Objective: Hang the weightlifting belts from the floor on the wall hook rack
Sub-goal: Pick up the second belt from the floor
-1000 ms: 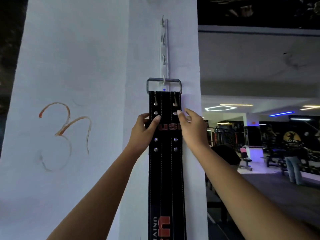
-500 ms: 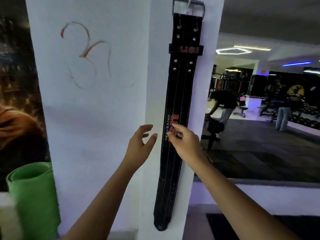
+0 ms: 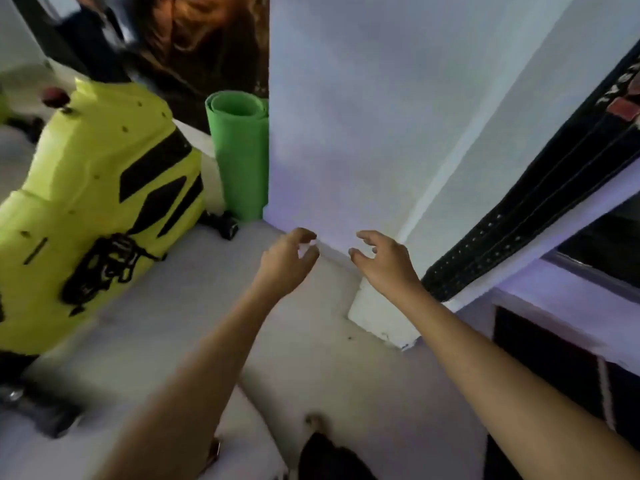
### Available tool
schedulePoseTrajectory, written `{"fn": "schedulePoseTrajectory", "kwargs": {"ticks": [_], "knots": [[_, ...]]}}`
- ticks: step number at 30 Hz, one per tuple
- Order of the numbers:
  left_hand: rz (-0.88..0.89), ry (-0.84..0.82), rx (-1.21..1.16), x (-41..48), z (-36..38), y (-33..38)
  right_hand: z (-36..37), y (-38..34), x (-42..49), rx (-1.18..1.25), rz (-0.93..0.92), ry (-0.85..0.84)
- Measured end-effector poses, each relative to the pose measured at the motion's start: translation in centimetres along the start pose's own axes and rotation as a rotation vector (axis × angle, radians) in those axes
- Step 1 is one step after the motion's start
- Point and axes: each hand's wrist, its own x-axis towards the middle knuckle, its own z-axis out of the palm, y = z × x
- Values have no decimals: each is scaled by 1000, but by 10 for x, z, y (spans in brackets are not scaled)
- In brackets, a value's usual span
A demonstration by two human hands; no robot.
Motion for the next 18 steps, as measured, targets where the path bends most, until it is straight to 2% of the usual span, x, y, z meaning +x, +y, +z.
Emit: {"fn": "schedulePoseTrajectory", "kwargs": {"ticks": [5,10,14,18], "knots": [[-401,54,-79,-20,5,-118,111,17,35,-44,53,-294],[-792,180,-206,-52,29,-229,233,52,58,-32,114,-551],[-1058,290,-249,-93,70,-330,343,88,67,-70,95,-719],[-1244,305,-254,-137,121,-425,456,136,56,-110,76,-889]]}}
